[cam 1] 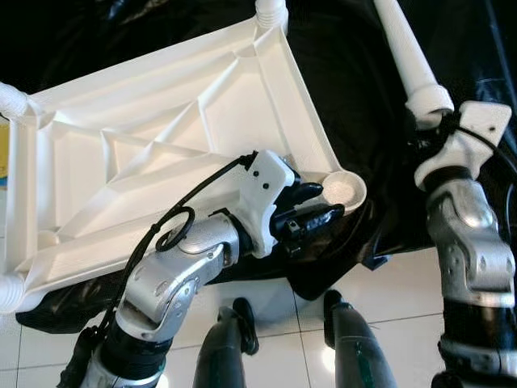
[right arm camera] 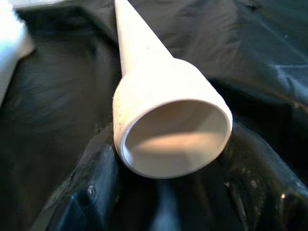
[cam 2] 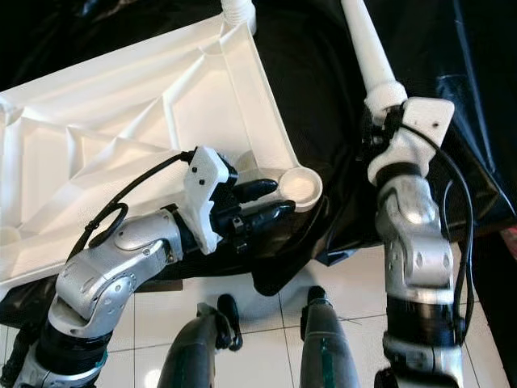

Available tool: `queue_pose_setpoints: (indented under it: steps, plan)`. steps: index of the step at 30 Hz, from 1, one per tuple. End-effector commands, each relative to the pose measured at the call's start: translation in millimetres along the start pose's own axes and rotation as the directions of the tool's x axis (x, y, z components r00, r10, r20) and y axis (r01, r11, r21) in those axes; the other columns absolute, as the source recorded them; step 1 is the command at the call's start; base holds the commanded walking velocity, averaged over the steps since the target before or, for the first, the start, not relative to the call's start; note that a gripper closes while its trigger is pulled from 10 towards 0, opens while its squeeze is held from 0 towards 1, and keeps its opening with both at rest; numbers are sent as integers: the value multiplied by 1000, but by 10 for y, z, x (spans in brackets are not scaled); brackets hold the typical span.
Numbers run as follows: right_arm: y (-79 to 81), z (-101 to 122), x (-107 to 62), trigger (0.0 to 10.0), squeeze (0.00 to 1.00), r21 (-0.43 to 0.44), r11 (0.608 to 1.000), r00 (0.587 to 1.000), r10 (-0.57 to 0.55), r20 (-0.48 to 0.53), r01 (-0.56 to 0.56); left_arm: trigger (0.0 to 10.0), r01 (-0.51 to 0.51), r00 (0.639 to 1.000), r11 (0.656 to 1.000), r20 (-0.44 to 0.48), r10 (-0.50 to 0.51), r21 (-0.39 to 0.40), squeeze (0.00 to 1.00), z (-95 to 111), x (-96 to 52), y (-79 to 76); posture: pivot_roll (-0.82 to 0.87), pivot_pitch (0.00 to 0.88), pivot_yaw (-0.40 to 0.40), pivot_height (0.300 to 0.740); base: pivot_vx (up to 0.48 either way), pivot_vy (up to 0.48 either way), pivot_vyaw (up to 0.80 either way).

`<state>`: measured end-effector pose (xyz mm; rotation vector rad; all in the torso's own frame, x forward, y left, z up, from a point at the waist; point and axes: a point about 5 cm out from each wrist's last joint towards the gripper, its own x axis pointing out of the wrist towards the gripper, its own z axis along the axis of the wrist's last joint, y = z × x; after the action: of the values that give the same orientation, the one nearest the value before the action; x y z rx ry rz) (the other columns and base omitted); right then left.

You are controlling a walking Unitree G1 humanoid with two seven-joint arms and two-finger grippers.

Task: Building children table

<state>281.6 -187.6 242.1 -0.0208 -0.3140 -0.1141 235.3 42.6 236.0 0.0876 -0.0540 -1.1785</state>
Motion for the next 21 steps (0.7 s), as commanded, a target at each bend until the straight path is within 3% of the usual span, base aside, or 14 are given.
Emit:
queue_pose_setpoints:
  steps: [1,3,10,11,21]
  plan:
    - [72,24,-115,10000,0,-15,1000,1000,18,-4,-18,10000,4,1000,1000,-8,-4,-7,0,-34,-28,-18,-12,375,115,740,0,0,0]
    - [82,57,-269,10000,0,-48,999,1000,18,-9,-19,10000,0,1000,1000,-9,0,-6,0,-31,-36,-9,-10,373,116,740,0,0,0]
    - [22,-9,-445,10000,0,-66,998,997,-4,-75,-1,10000,4,1000,1000,-12,-4,-2,0,-31,-33,3,-16,373,122,740,0,0,0]
    - [22,-9,-456,10000,1000,-70,998,996,-8,-87,2,10000,6,1000,1000,-13,-6,-1,0,-32,-29,4,-15,373,123,740,0,0,0]
    - [65,2,-443,10000,1000,-79,997,995,18,-95,-25,10000,24,1000,1000,-20,-24,10,0,-24,-41,3,-14,369,117,740,0,0,0]
